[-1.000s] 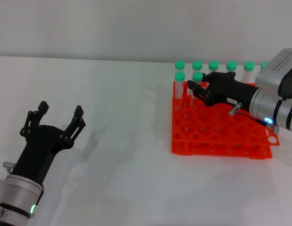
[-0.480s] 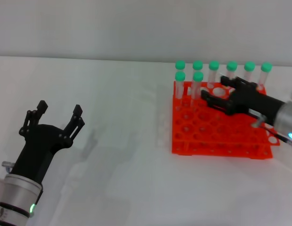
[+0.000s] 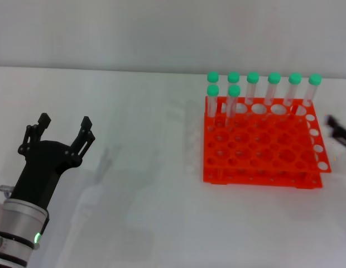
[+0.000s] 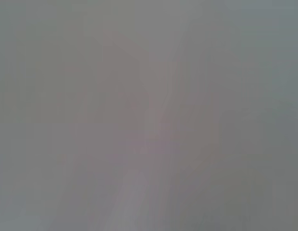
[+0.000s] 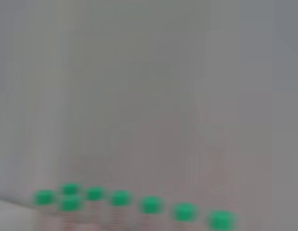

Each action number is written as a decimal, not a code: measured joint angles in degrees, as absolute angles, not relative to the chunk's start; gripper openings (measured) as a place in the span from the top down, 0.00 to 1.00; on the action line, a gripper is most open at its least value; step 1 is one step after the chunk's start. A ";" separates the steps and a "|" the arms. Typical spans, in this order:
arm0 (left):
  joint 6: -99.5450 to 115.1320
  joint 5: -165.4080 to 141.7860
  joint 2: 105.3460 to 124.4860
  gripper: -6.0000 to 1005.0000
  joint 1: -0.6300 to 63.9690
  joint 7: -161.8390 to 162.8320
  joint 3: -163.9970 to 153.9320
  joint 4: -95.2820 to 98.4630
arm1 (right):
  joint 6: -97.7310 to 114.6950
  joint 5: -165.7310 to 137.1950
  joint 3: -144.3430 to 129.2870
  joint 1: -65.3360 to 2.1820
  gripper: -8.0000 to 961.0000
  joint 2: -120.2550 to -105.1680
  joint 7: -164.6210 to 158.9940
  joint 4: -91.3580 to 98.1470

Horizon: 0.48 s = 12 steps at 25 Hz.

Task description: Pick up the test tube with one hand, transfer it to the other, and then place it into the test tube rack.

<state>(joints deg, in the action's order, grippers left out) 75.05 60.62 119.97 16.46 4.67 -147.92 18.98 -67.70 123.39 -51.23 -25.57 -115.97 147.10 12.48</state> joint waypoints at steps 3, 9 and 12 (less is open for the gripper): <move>74.99 61.25 119.97 0.11 17.12 6.11 -147.92 18.67 | -67.76 130.25 -51.23 -23.87 0.17 -115.99 152.24 11.39; 74.77 62.02 119.97 0.11 19.19 9.68 -147.91 16.84 | -65.73 137.35 -51.21 -23.52 0.14 -115.71 157.39 9.02; 74.79 62.49 119.97 0.11 19.46 10.37 -147.81 16.82 | -65.38 138.11 -51.14 -23.29 0.13 -115.74 158.53 8.79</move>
